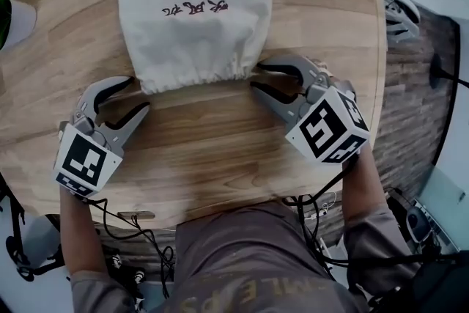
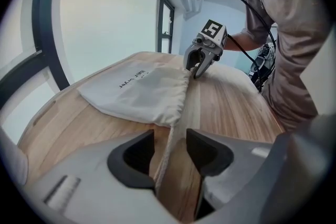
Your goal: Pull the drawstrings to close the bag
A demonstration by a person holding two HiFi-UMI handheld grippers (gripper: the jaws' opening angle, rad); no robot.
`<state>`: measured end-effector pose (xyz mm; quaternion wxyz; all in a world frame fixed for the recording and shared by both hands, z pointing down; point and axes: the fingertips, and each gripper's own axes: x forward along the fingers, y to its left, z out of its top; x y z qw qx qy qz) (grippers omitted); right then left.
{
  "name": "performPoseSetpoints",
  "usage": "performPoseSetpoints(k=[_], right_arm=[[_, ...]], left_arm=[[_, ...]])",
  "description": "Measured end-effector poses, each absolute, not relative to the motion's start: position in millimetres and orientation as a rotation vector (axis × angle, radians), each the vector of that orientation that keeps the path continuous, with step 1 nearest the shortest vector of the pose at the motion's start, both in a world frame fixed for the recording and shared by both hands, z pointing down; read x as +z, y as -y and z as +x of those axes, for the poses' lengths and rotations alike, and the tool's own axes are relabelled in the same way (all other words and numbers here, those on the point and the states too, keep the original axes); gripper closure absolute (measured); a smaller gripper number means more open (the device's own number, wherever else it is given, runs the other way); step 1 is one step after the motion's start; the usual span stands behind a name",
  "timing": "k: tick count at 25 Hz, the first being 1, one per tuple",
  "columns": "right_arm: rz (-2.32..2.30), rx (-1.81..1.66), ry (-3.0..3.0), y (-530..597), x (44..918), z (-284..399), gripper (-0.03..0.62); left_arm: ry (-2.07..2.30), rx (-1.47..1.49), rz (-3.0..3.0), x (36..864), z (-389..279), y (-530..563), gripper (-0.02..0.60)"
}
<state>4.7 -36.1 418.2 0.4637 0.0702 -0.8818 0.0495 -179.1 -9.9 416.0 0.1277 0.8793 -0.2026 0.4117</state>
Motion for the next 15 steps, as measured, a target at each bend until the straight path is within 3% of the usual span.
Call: performPoseSetpoints(k=[7, 9, 11, 15], right_arm=[[0.141, 0.114, 2.143, 35.4, 418.0, 4.2, 0.445], [0.147, 0.088, 2.121, 36.0, 418.5, 4.3, 0.498], [0.158, 0.072, 2.11, 36.1, 419.1, 4.1, 0.551], [0.183, 0.096, 2.098, 36.1, 420.1, 5.0, 0.552]], left_arm=[[0.564, 1.239, 2.567, 417.7, -177.5, 5.7, 0.463], [0.578, 1.253, 2.574, 418.0, -177.9, 5.1, 0.566], [0.583, 1.261, 2.578, 418.2, -178.0, 5.0, 0.566], [0.579, 1.255, 2.569, 419.0, -177.2, 4.9, 0.569]])
